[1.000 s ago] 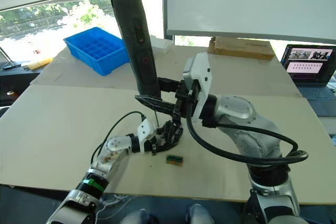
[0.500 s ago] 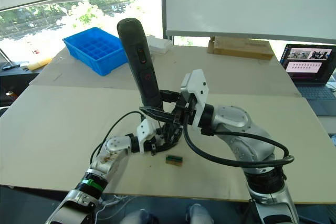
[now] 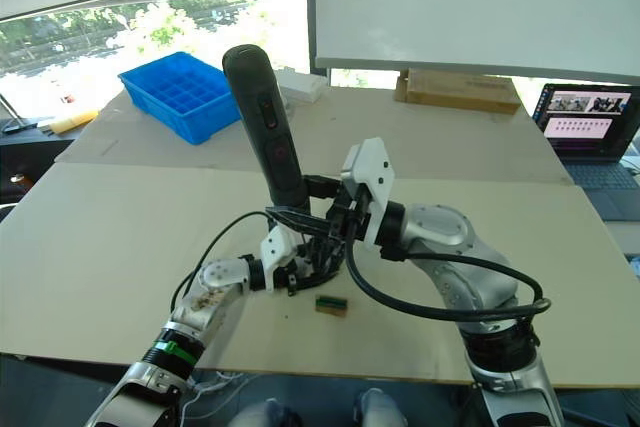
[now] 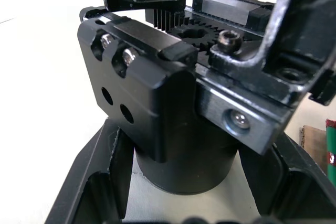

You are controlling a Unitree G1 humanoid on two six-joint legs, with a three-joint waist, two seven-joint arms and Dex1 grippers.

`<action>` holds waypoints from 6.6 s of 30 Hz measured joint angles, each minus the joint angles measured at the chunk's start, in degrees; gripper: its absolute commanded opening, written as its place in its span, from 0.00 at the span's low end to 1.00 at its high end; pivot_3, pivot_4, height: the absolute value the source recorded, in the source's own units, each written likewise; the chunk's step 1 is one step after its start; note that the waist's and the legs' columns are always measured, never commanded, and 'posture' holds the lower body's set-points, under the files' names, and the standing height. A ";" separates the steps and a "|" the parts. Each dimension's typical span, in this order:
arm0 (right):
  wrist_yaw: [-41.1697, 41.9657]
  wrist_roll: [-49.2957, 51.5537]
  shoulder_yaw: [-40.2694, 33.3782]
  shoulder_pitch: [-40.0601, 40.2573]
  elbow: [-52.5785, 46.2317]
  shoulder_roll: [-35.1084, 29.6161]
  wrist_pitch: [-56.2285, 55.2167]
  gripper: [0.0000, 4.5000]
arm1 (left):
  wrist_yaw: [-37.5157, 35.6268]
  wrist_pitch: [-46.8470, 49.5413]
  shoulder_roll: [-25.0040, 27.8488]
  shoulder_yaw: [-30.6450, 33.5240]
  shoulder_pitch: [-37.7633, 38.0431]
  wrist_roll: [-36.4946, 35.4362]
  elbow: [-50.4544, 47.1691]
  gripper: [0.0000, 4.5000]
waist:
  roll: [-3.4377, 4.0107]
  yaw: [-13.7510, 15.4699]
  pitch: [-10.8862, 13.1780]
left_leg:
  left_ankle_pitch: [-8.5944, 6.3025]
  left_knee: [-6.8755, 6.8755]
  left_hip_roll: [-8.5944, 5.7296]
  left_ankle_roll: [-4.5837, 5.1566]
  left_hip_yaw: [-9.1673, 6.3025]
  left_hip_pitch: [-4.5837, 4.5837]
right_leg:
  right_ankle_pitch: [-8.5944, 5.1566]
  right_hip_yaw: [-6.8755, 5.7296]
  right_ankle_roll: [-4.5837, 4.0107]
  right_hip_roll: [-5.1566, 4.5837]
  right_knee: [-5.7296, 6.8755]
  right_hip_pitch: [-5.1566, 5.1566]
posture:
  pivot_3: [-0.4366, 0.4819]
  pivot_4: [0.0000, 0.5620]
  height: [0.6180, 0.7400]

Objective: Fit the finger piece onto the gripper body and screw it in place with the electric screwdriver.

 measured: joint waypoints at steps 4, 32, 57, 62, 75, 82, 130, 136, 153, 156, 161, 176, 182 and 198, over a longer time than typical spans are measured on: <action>0.14 -0.41 0.02 0.17 0.02 0.04 0.00 0.42 | -0.01 0.00 0.04 0.00 0.04 0.00 -0.06 0.55 | 0.00 -0.03 0.00 | 0.00 -0.01 0.00 0.00 0.00 0.00 | 0.00 0.00 0.00 0.00 -0.01 0.00 | 0.48 0.27 1.00; 0.75 -3.63 0.90 0.51 0.08 0.61 -1.75 0.42 | 0.05 0.00 0.13 -0.26 0.37 -0.02 -0.32 0.55 | 0.00 -0.23 0.00 | 0.00 -0.01 0.00 0.00 0.00 0.00 | 0.00 0.00 0.00 0.00 -0.01 0.00 | 0.48 0.27 1.00; -0.41 -4.41 1.44 2.17 0.23 2.25 -2.64 0.42 | 0.17 0.05 0.13 -0.35 0.58 -0.02 -0.57 0.55 | 0.00 -0.33 0.00 | 0.00 -0.02 0.00 0.00 0.00 0.00 | 0.00 0.00 0.00 0.00 -0.02 0.00 | 0.48 0.27 1.00; -0.45 -4.41 1.43 2.45 0.21 2.26 -2.94 0.42 | 0.18 0.05 0.13 -0.35 0.59 -0.01 -0.57 0.55 | 0.00 -0.34 0.00 | 0.00 -0.02 0.00 0.00 0.00 0.01 | 0.00 0.00 0.00 0.00 -0.01 0.00 | 0.48 0.27 1.00; -0.49 -5.41 1.40 4.89 0.43 2.26 -6.65 0.42 | 0.22 0.09 0.13 -0.36 0.62 -0.01 -0.56 0.55 | 0.00 -0.34 0.00 | 0.00 -0.02 0.00 0.00 0.00 0.01 | -0.01 0.01 0.00 0.00 -0.01 0.00 | 0.48 0.27 1.00; -0.76 -5.91 1.41 5.64 0.66 2.69 -8.01 0.42 | 0.24 0.10 0.12 -0.36 0.61 -0.01 -0.51 0.55 | 0.01 -0.34 -0.01 | 0.00 -0.02 0.00 -0.01 0.00 0.02 | -0.01 0.01 0.00 0.00 0.00 0.01 | 0.48 0.27 1.00; -1.21 -8.84 3.69 9.73 1.15 4.17 -13.90 0.42 | 0.43 1.16 -0.41 -0.37 0.62 0.04 0.05 0.55 | 0.00 -0.39 -0.22 | -0.14 -0.32 0.04 0.16 -0.22 0.76 | -0.14 -0.08 0.02 -0.63 -0.19 0.84 | 0.48 0.27 1.00; 1.79 -2.92 -0.36 9.09 0.96 2.18 -12.04 0.42 | 0.57 0.64 -0.71 -0.21 0.56 -0.01 0.05 0.55 | 0.01 -0.24 -0.17 | -0.15 -0.28 0.02 0.18 -0.37 0.38 | -0.14 -0.16 0.03 -0.66 -0.27 0.64 | 0.48 0.27 1.00; -0.46 20.91 -10.89 3.61 -10.45 -9.38 0.97 0.42 | 4.82 -4.15 -3.68 1.24 -3.07 0.20 7.78 0.95 | 0.09 0.53 -0.08 | -0.20 -0.15 -0.08 0.41 -0.69 0.12 | -0.05 -0.38 0.14 -0.91 -0.36 0.66 | 0.48 0.27 1.00; -1.38 26.19 -13.49 4.70 -12.85 -13.49 3.70 0.42 | 4.82 -4.41 -3.54 1.99 -3.84 0.04 8.97 0.99 | 0.07 0.48 -0.06 | -0.33 -0.17 -0.08 0.63 -0.73 0.10 | -0.05 -0.41 0.13 -0.90 -0.38 0.65 | 0.48 0.27 1.00; -3.41 36.48 -21.84 8.61 -13.81 -22.83 7.70 0.42 | 2.27 -3.89 -1.48 2.76 -1.73 -1.79 5.92 0.99 | -0.02 0.28 0.01 | -0.32 -0.22 -0.06 0.60 -0.74 0.07 | -0.06 -0.42 0.13 -0.90 -0.43 0.62 | 0.48 0.27 1.00; 9.77 23.80 -36.32 36.98 15.33 -54.70 30.04 0.42 | -21.47 2.86 25.01 16.98 9.59 -16.22 -1.12 0.99 | 0.18 0.77 0.20 | -0.28 -0.17 -0.07 0.54 -0.71 -0.64 | -0.10 -0.35 0.63 -0.95 -0.86 0.08 | 0.48 0.27 1.00; 13.60 9.60 -20.48 35.28 24.74 -56.61 25.49 0.42 | -26.42 4.66 27.74 20.50 9.64 -19.97 -0.73 0.99 | 0.36 0.36 0.30 | -0.21 -0.15 -0.28 0.46 -0.51 -0.84 | 0.00 -0.53 0.63 -0.63 -0.68 -0.25 | 0.48 0.27 1.00; 16.93 -8.74 -5.05 19.20 39.03 -48.22 17.72 0.96 | -23.35 6.88 29.68 23.32 13.64 -19.95 -3.74 1.00 | 0.53 -0.72 0.49 | -0.18 0.00 -0.40 0.42 -0.43 -0.58 | -0.26 -0.21 1.11 -1.07 -0.32 -0.16 | 0.48 0.27 1.00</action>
